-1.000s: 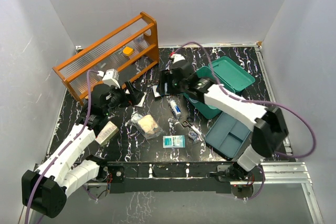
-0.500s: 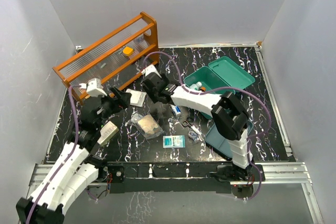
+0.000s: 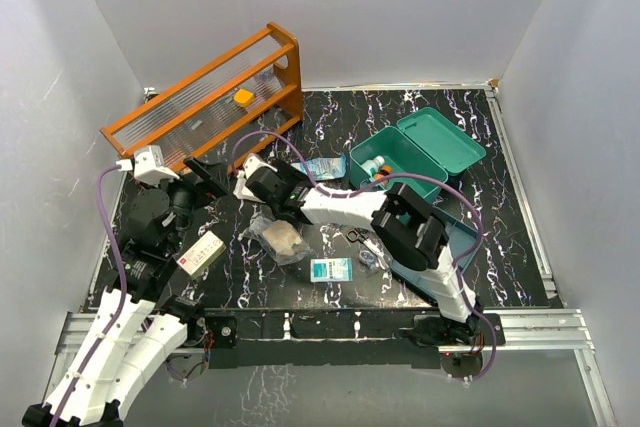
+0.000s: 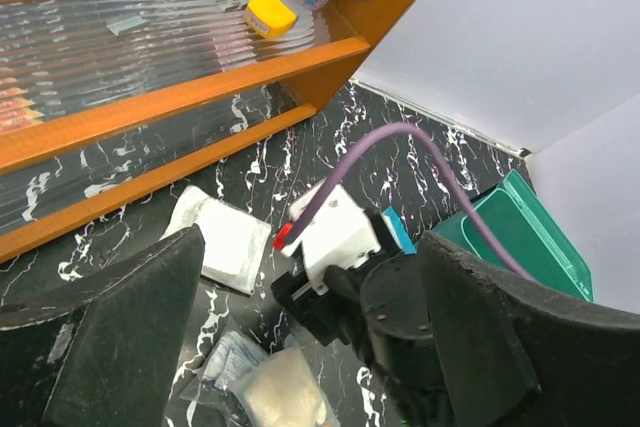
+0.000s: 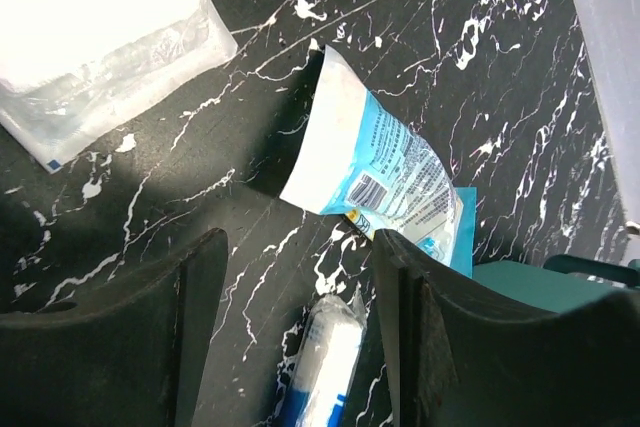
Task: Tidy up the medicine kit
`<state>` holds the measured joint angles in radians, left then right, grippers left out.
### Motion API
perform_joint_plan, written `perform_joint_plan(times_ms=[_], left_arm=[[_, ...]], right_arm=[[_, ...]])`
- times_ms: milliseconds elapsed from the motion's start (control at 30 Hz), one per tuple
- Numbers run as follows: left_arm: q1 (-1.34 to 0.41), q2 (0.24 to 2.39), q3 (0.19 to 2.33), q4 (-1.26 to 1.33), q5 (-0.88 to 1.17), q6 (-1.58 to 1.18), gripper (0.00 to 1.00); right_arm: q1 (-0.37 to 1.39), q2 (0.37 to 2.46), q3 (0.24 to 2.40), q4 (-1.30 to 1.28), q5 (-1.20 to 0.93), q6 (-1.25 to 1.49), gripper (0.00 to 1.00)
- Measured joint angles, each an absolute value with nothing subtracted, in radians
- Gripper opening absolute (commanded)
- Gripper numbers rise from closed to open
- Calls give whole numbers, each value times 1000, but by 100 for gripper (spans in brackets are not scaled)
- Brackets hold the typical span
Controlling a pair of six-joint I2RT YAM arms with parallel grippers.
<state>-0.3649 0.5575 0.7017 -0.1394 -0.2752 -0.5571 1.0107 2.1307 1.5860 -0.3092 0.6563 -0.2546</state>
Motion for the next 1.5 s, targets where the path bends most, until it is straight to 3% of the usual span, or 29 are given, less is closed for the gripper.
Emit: perform_joint_plan(times_ms=[233,600,933,1267,1500], left_arm=[[-365,566,727,-139,-297,-544,88],[-365,575,727,-136,-315,-525,89],[-365,590,727,-128,-315,-511,89],[-365,598,785,-134,-337,-491,89],[-365,590,805,-117,-336,-486,92]], right_arm=[[1011,2215,1586,-260,715,-330,55],[1010,2306,1579,-84,870,-486,37],[1010,2306,1552,53,900,-569,0],[1003,2261,1590,19,873,-538,0],[952,2106,1713,-134,731,-379,0]])
